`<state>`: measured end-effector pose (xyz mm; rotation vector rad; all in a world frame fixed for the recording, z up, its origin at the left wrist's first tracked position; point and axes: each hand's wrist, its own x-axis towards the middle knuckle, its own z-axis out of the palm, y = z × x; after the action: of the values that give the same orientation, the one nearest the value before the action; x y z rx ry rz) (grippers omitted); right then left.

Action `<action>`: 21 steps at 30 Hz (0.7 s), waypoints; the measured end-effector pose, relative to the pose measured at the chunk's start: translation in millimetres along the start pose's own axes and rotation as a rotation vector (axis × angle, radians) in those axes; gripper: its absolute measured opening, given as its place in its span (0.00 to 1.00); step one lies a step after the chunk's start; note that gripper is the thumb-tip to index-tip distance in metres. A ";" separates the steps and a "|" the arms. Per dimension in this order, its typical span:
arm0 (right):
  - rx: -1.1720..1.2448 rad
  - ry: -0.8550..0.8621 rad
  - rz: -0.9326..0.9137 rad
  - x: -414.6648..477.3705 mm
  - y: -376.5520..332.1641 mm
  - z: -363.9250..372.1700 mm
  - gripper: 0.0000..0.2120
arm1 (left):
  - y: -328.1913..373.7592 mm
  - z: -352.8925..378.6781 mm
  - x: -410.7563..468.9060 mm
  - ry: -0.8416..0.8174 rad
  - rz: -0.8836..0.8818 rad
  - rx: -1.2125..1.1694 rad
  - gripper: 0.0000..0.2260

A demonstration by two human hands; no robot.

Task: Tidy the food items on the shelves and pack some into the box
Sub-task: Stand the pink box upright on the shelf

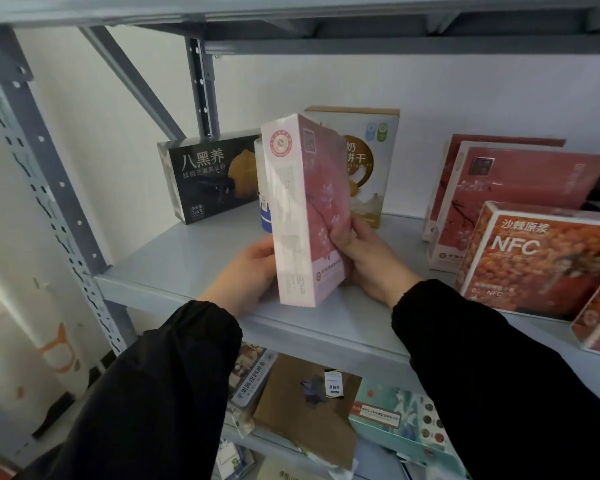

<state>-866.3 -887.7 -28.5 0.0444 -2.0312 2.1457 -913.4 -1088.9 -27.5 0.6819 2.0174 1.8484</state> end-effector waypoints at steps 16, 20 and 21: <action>0.060 0.196 0.035 -3.9 -9.9 4.7 0.17 | -16.2 -10.2 15.7 -0.057 0.118 -0.177 0.40; 0.002 0.154 0.069 -3.6 -12.4 1.4 0.09 | -17.6 -14.3 17.4 0.035 0.060 -0.420 0.30; -0.007 0.147 0.072 -3.8 -12.5 1.8 0.08 | -18.5 -15.3 18.3 0.048 0.049 -0.450 0.28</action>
<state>-860.8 -889.3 -16.7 -0.1845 -1.9851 2.1151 -939.3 -1092.7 -42.6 0.5619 1.5330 2.2575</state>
